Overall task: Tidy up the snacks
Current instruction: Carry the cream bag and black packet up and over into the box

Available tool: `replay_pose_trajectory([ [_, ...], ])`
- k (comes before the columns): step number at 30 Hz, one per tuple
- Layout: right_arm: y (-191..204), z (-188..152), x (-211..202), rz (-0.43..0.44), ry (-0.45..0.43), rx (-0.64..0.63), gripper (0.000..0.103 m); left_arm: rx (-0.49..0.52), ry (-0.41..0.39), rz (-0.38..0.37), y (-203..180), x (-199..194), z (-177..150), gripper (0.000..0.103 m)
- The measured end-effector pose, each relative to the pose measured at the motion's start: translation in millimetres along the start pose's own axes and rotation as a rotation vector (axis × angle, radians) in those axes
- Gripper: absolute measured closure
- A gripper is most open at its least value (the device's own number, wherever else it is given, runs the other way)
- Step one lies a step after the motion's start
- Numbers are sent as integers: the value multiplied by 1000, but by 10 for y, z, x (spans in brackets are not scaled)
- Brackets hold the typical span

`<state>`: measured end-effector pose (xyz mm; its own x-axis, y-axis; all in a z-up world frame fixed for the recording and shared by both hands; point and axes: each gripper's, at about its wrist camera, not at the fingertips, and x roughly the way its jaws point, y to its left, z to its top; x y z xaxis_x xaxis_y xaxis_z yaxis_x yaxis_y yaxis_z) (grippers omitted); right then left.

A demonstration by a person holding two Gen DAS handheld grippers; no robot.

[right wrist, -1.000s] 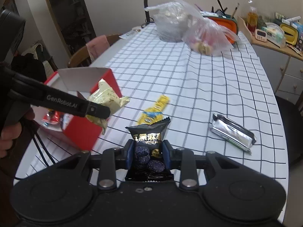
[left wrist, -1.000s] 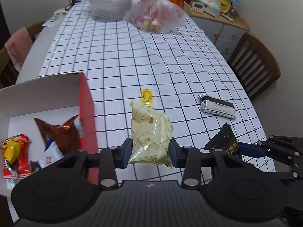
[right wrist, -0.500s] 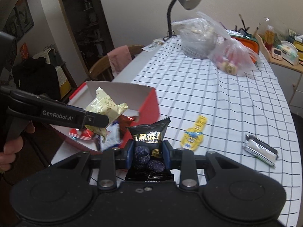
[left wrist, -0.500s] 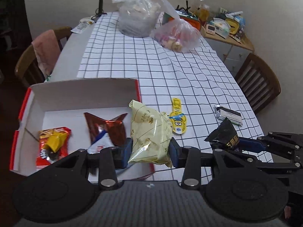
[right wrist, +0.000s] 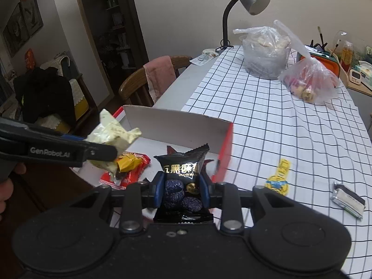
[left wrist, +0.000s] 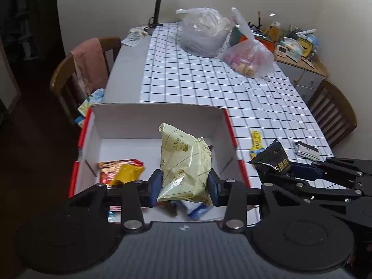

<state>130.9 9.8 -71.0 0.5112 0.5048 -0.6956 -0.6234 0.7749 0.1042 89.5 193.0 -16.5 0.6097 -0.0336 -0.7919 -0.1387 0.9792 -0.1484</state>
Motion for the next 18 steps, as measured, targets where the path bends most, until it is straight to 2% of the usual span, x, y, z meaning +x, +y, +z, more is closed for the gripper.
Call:
replay_pose_trajectory([
  [11,231,46,568,-6,63,10,73,-32,33,79,633,266,54,63],
  [18,278,-10,915,-30,120,-2,73,-45,72,87,825,529,107,63],
])
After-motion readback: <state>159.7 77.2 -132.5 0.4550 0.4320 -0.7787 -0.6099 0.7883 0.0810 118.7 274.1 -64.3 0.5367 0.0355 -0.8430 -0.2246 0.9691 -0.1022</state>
